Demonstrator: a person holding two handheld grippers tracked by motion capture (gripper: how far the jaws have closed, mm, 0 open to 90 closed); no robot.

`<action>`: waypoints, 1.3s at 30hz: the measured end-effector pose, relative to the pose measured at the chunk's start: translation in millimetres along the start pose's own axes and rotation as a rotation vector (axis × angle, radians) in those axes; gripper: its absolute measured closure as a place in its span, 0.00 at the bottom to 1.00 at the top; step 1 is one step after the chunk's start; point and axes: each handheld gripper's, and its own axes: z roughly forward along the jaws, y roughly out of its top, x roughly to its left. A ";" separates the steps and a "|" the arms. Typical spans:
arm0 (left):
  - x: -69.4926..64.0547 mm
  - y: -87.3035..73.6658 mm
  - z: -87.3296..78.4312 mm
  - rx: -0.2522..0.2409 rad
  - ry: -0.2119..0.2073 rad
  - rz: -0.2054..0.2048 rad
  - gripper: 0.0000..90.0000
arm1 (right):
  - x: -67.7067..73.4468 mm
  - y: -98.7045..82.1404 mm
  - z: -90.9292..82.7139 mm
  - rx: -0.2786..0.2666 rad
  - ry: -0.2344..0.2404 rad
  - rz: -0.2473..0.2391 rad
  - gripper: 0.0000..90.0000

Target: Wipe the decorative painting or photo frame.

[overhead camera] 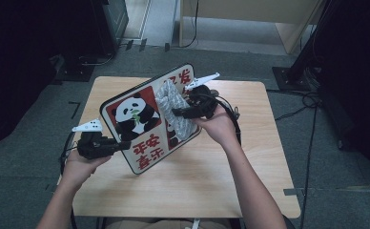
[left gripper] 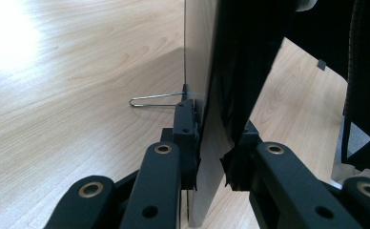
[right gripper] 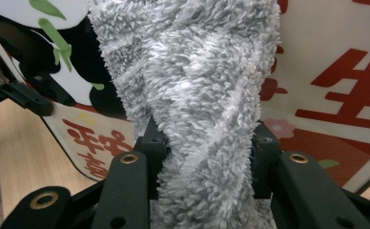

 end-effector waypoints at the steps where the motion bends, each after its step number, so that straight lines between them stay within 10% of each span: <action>1: -0.1 0.0 0.0 0.000 0.000 -0.001 0.88 | 0.0 -0.3 -0.1 -0.001 -0.002 -0.002 0.69; 39: 0.5 0.8 0.2 0.007 -0.006 0.004 0.88 | -3.5 -48.9 26.5 0.087 -0.031 0.013 0.69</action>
